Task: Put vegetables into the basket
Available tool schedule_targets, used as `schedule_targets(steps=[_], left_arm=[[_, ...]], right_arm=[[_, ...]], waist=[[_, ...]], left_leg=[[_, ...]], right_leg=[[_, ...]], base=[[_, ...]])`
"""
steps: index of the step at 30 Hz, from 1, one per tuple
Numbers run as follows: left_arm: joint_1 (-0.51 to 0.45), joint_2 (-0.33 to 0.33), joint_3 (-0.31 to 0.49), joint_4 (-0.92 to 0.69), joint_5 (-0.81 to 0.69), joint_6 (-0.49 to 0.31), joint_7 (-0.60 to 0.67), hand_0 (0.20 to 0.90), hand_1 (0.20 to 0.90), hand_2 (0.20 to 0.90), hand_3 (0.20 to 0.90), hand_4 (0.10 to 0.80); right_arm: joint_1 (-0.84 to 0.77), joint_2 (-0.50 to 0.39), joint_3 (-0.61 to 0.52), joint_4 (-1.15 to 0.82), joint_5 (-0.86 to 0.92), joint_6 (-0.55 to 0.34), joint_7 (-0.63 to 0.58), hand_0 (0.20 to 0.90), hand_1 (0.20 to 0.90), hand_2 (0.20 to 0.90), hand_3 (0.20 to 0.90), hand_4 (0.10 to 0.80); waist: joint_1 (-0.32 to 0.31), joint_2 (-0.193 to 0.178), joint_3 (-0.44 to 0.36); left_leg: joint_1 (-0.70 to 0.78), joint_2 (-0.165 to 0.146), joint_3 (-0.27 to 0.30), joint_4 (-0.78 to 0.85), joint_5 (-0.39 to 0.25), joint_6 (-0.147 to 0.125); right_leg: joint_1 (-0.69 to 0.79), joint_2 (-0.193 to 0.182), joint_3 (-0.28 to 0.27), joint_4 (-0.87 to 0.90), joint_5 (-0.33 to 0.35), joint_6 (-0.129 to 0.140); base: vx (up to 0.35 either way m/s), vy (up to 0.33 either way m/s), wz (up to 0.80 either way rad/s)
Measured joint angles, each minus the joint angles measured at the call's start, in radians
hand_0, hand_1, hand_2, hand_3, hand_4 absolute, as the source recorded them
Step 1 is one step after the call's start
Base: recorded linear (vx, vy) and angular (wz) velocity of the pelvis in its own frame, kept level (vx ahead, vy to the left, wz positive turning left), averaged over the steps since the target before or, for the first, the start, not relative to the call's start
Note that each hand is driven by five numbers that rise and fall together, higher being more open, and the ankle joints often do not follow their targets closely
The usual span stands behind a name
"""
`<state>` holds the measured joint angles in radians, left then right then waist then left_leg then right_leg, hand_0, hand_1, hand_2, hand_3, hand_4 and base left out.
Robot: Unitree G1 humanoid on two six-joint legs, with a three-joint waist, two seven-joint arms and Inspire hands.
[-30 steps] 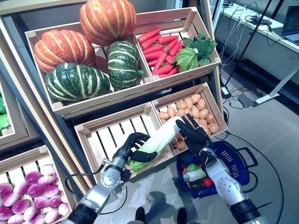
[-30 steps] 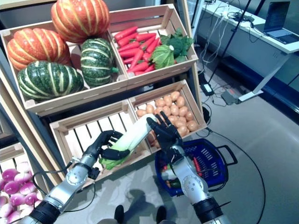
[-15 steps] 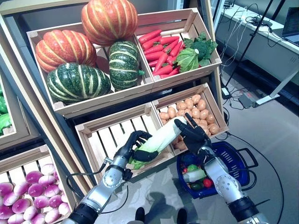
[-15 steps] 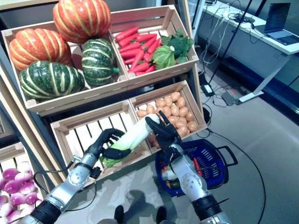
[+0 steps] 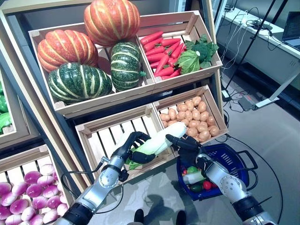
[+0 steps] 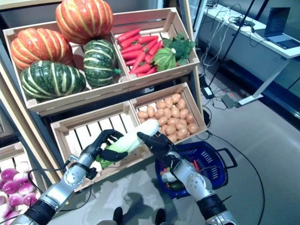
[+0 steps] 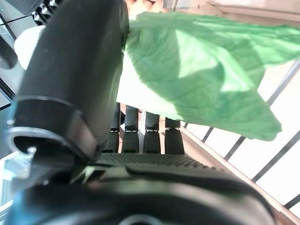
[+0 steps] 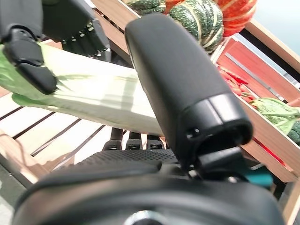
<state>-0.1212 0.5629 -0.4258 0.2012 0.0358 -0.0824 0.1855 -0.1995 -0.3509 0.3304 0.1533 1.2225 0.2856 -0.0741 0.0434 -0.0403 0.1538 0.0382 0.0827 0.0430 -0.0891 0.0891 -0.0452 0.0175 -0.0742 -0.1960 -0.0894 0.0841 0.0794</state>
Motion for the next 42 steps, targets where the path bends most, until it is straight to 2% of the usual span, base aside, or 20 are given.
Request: schedule_targets(steps=[1, 2, 3, 8, 24, 25, 26, 34, 42], left_arm=[[0.0, 0.0, 0.001, 0.0, 0.0, 0.0, 0.002, 0.3, 0.3, 0.3, 0.3, 0.4], [0.0, 0.0, 0.001, 0.0, 0.0, 0.0, 0.002, 0.3, 0.3, 0.3, 0.3, 0.4], [0.0, 0.001, 0.001, 0.0, 0.0, -0.001, 0.002, 0.3, 0.3, 0.3, 0.3, 0.4], [0.0, 0.001, 0.0, -0.001, 0.0, -0.034, -0.008, 0.3, 0.3, 0.3, 0.3, 0.4], [0.0, 0.0, 0.003, -0.009, -0.003, -0.036, -0.012, 0.3, 0.3, 0.3, 0.3, 0.4], [0.0, 0.0, 0.003, -0.011, -0.003, -0.036, -0.009, 0.441, 0.441, 0.441, 0.441, 0.494], [0.0, 0.0, 0.003, -0.012, -0.012, -0.036, -0.007, 0.9, 0.9, 0.9, 0.9, 0.8], [0.0, -0.012, 0.01, -0.039, -0.071, -0.044, -0.003, 0.9, 0.9, 0.9, 0.9, 0.8], [0.0, -0.055, 0.031, -0.06, -0.166, -0.063, -0.045, 0.9, 0.9, 0.9, 0.9, 0.8]], right_arm=[[0.0, -0.001, 0.001, 0.0, 0.0, 0.003, 0.007, 0.846, 0.846, 0.846, 0.846, 0.764], [0.0, -0.003, 0.002, 0.0, -0.001, 0.006, 0.012, 0.676, 0.676, 0.676, 0.676, 0.651], [0.0, -0.006, 0.002, 0.0, -0.001, 0.011, 0.018, 0.3, 0.3, 0.3, 0.3, 0.4], [0.0, -0.026, 0.001, 0.015, -0.011, 0.006, 0.019, 0.3, 0.3, 0.3, 0.3, 0.4], [0.0, -0.029, 0.028, 0.025, -0.041, -0.068, 0.019, 0.3, 0.3, 0.3, 0.3, 0.4], [0.0, -0.029, 0.029, 0.025, -0.04, -0.074, 0.019, 0.3, 0.3, 0.3, 0.3, 0.4], [0.0, -0.028, 0.031, 0.025, -0.038, -0.08, 0.019, 0.3, 0.3, 0.3, 0.3, 0.4], [0.001, -0.024, 0.029, 0.022, -0.035, -0.156, 0.02, 0.3, 0.3, 0.3, 0.3, 0.4], [0.024, -0.026, -0.007, -0.044, 0.002, -0.194, 0.021, 0.3, 0.3, 0.3, 0.3, 0.4]], waist=[[0.0, -0.001, 0.0], [0.0, -0.001, -0.001], [0.001, -0.001, -0.001], [0.004, -0.001, -0.001], [0.002, 0.0, -0.002], [0.002, 0.0, -0.002], [0.002, 0.001, -0.002], [0.001, 0.011, -0.008], [-0.003, 0.018, -0.009]], left_leg=[[0.0, 0.0, 0.0, 0.0, 0.0, 0.0], [0.0, 0.0, 0.0, 0.0, 0.0, 0.0], [0.0, 0.0, 0.0, 0.0, 0.0, 0.0], [0.0, 0.0, 0.0, 0.0, 0.0, 0.0], [0.0, 0.0, 0.0, 0.0, 0.0, 0.0], [0.0, 0.0, 0.0, 0.0, 0.0, 0.0], [0.0, 0.0, 0.0, 0.0, 0.0, 0.0], [-0.002, 0.0, 0.001, 0.0, 0.0, 0.0], [-0.008, 0.0, 0.004, 0.0, -0.001, 0.001]], right_leg=[[0.0, 0.0, 0.0, 0.0, 0.0, 0.0], [0.0, 0.0, 0.0, 0.0, 0.0, 0.0], [0.0, 0.0, 0.0, 0.0, 0.0, 0.0], [0.001, 0.0, 0.0, 0.0, 0.0, 0.0], [0.0, 0.0, 0.0, 0.0, 0.0, 0.0], [0.0, 0.0, 0.0, 0.0, 0.0, 0.0], [0.0, 0.0, 0.0, 0.0, 0.0, 0.0], [-0.003, 0.0, 0.001, 0.0, 0.0, 0.0], [-0.01, 0.0, 0.003, -0.003, 0.0, 0.0]], base=[[0.0, 0.0, 0.0], [0.0, 0.0, 0.0], [0.0, 0.0, 0.0], [0.0, 0.0, 0.0], [0.0, 0.0, 0.0], [0.0, 0.0, 0.0], [0.0, 0.0, 0.0], [0.0, 0.0, 0.0], [0.0, 0.0, 0.0]])
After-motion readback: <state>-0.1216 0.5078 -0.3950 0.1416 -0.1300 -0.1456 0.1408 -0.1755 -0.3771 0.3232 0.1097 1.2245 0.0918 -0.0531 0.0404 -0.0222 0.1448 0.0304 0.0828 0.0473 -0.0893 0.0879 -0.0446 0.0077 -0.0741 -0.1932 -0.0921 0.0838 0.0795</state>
